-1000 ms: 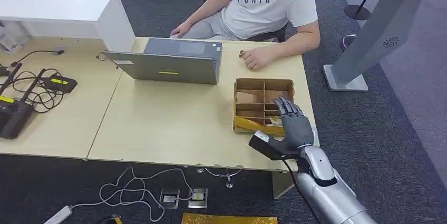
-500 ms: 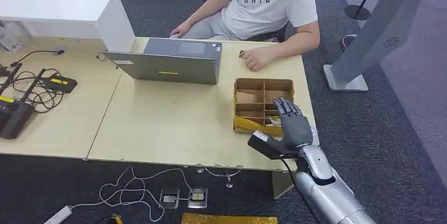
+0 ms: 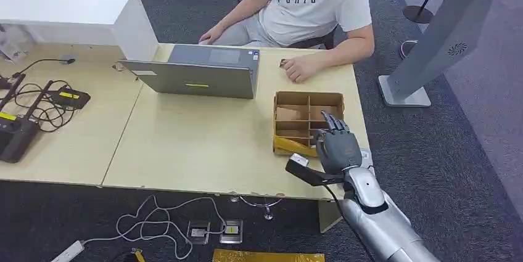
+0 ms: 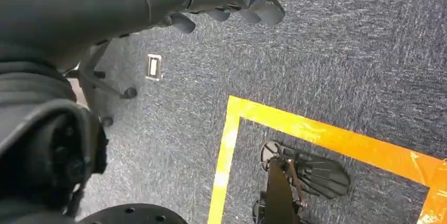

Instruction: Pass the card to the sensor for recognition and then transmit it.

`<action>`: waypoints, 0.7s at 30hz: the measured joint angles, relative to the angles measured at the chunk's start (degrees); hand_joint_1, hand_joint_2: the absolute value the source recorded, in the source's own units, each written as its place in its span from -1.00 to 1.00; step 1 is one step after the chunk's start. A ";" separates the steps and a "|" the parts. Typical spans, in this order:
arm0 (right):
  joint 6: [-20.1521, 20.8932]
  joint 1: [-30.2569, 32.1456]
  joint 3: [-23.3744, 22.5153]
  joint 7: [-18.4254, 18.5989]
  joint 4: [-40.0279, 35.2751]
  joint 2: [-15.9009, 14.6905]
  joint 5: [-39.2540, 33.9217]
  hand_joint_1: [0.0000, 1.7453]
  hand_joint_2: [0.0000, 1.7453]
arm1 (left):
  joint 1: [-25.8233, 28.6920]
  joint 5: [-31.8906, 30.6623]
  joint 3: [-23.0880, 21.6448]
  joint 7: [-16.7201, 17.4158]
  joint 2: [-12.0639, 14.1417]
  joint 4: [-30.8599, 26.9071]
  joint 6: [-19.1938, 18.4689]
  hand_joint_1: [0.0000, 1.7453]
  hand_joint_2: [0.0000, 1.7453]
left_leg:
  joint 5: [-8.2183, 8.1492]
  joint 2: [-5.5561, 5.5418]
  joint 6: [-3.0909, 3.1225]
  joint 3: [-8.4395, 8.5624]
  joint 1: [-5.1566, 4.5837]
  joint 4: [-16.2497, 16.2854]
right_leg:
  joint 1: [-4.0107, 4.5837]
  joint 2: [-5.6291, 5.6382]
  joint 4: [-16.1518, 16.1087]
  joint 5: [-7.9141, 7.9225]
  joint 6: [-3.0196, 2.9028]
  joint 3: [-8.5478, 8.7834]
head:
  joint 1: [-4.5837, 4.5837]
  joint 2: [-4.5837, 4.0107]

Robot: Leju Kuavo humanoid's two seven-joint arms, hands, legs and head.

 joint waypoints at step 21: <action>-0.24 -1.74 -0.26 -2.25 4.15 1.97 0.31 -1.00 1.00 | -0.13 0.33 0.00 0.46 0.02 0.00 0.13 -1.00 -1.00 | 0.00 0.01 0.00 0.00 0.01 0.00 | 0.01 0.00 0.00 0.00 0.00 0.00 | 0.00 0.00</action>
